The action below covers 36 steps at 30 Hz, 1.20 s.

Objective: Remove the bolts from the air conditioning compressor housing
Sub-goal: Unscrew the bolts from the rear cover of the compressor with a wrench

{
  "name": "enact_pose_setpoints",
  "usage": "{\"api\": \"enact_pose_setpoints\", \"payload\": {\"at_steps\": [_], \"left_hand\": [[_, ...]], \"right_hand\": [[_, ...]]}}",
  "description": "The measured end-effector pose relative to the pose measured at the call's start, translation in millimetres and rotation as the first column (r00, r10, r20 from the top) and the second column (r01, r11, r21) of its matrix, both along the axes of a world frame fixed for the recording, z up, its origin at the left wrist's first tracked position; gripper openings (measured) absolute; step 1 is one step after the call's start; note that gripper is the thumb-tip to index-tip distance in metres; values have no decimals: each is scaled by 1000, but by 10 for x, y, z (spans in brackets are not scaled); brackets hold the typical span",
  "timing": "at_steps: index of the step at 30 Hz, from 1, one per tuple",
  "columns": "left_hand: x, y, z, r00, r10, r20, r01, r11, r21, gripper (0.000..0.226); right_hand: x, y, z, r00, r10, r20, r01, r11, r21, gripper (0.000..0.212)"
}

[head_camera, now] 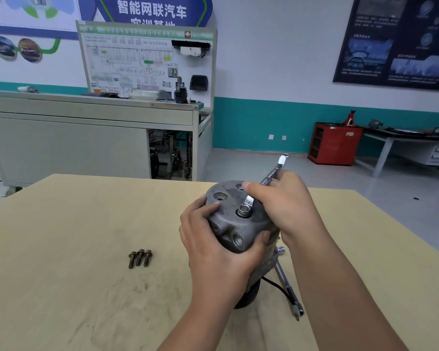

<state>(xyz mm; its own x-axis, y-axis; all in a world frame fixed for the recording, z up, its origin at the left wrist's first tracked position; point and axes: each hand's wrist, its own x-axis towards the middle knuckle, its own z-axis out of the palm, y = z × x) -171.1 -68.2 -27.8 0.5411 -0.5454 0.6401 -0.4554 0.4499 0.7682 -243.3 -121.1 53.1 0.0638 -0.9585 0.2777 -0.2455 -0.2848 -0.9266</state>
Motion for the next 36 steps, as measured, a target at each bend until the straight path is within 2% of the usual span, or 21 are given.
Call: {"api": "enact_pose_setpoints", "payload": {"at_steps": [2, 3, 5, 7, 13, 16, 21, 24, 26, 28, 30, 32, 33, 36], "left_hand": [[-9, -2, 12, 1000, -13, 6, 13, 1000, 16, 62], [-15, -5, 24, 1000, -27, 7, 26, 999, 28, 62], [-23, -18, 49, 999, -53, 9, 52, 997, 55, 61], [-18, -36, 49, 998, -60, 23, 58, 996, 65, 61], [-9, 0, 27, 999, -36, -12, 37, 998, 44, 54], [-16, 6, 41, 999, -48, -1, 48, 997, 64, 51], [-16, -10, 63, 996, -88, -21, 88, 995, 40, 59], [0, -58, -9, 993, -93, -67, 92, 995, -30, 53], [8, -50, -29, 997, -65, -33, 65, 998, -24, 53], [18, -35, -30, 999, -40, -10, 40, 999, -9, 57], [26, -22, -18, 1000, -26, -4, 26, 1000, -1, 61], [32, -13, -7, 1000, -26, 1, 26, 1000, 3, 63], [33, -10, -4, 1000, -29, 3, 29, 1000, 5, 63], [45, -6, -1, 999, -31, 10, 31, 999, 11, 63]], "right_hand": [[52, -9, 51, 991, 8, -132, -6, 1000, 10, 20], [80, 0, 67, 969, -18, -246, 12, 1000, -24, 15], [148, 74, 95, 889, -102, -446, 26, 985, -173, 11], [200, 164, 90, 862, -125, -492, -33, 954, -299, 15], [146, 297, -89, 868, -194, -458, -93, 841, -534, 12], [113, 334, -171, 927, -146, -346, -102, 789, -606, 3], [10, 381, -334, 977, -128, -172, -34, 699, -714, 14], [-100, 376, -450, 985, -98, -145, -46, 656, -753, 18], [-167, 357, -529, 984, -97, -148, -58, 615, -786, 17], [-205, 356, -584, 996, -39, -82, -37, 647, -762, 20], [-199, 371, -603, 993, 84, 85, -9, 763, -646, 19], [-181, 352, -592, 918, 225, 326, -49, 881, -470, 14], [-177, 323, -580, 872, 258, 417, -76, 911, -406, 9], [-139, 221, -525, 833, 215, 509, -66, 953, -296, 10]]}}
